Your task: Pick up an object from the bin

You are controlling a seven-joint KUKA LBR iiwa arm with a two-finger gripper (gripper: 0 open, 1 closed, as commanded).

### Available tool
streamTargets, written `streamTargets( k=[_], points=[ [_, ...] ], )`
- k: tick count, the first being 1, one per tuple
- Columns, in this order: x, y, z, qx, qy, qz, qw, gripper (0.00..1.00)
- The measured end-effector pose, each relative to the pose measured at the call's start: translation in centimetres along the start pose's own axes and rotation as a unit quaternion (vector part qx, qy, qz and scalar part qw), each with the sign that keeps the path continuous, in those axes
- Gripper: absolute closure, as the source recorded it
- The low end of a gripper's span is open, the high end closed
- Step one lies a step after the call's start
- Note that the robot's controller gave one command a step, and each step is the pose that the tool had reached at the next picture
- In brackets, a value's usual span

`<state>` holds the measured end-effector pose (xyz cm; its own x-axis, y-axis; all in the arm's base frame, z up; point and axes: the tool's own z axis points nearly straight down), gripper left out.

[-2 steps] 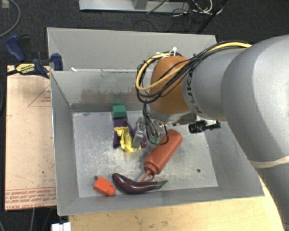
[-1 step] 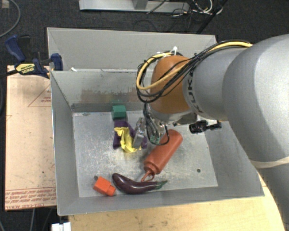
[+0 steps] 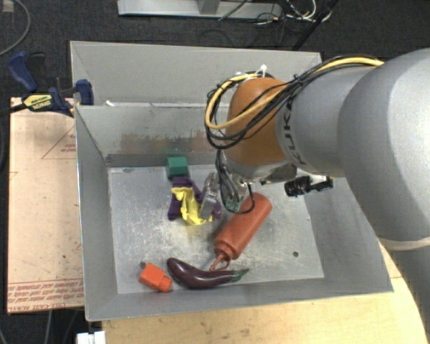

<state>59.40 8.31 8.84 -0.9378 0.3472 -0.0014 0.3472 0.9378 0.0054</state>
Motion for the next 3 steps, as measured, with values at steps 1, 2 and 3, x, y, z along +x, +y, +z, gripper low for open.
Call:
streamTargets(
  k=[1,2,3],
  points=[
    [-0.1,0.1,-1.3,-0.001,-0.0024,0.0,1.0,1.0],
    [-0.2,0.1,-1.8,-0.002,-0.0033,0.0,1.0,1.0],
    [-0.1,0.1,-2.4,-0.001,-0.0021,0.0,1.0,1.0]
  ],
)
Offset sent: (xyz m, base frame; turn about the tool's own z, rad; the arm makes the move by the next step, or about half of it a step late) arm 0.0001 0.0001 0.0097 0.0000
